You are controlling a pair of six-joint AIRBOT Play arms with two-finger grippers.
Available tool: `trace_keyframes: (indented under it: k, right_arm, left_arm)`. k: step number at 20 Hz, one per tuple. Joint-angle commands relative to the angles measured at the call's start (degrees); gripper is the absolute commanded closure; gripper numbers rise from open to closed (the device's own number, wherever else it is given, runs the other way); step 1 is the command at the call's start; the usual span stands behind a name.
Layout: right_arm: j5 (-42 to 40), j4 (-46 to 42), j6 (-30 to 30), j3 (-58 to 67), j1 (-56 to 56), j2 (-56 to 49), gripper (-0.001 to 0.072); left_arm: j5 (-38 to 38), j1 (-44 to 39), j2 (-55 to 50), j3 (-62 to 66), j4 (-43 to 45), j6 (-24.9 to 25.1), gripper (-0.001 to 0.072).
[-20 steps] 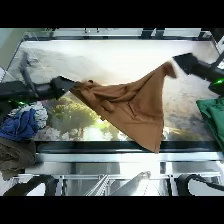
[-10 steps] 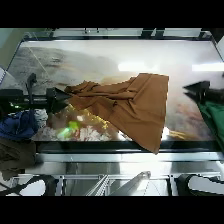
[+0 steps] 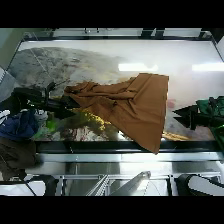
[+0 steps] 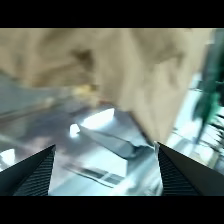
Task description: Fold the shirts.
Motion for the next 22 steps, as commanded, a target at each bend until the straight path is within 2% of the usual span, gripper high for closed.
trace_keyframes:
  k: [1,7,15,16,18,19,20,21,22]
  right_arm:
    - [-0.22,-0.31,-1.77,-1.36,-0.07,0.35,0.0273]
    - [0.98,-0.13,-2.82,-1.36,-0.07,0.35,0.0273]
    - [3.06,-0.15,-2.80,-1.36,-0.09,3.32,0.0275]
    - [3.32,-0.20,-2.78,-1.36,-0.09,4.35,0.0277]
    - [3.19,-1.64,-0.61,-1.51,-0.28,6.23,0.0280]
    - [2.84,-3.80,2.40,-1.95,-0.33,6.99,0.0280]
    - [1.97,-6.84,6.01,-2.64,-0.33,7.58,0.0280]
    - [0.87,-10.56,9.75,-3.80,-0.33,8.17,0.0279]
    - [-0.26,-14.56,13.05,-5.46,-0.31,8.98,0.0280]
  left_arm:
    - [-6.03,1.07,-0.98,1.25,4.96,-3.39,-0.0010]
    - [-18.47,-1.11,-1.40,0.72,0.15,-3.13,-0.0009]
    - [-13.84,-9.53,-11.93,11.69,-0.20,-3.39,-0.0007]
    - [-13.33,-10.40,-12.33,13.05,-0.15,-3.45,0.0011]
    - [-11.76,-10.88,-12.31,14.14,0.20,-3.45,0.0012]
    - [-10.56,-10.54,-12.31,14.12,0.39,-3.45,0.0028]
    - [-9.03,-9.92,-12.33,13.99,0.52,-3.41,0.0167]
    - [-7.89,-9.16,-12.26,13.46,0.37,-3.41,0.0248]
    - [-6.58,-8.33,-12.28,12.81,0.39,-3.41,0.0245]
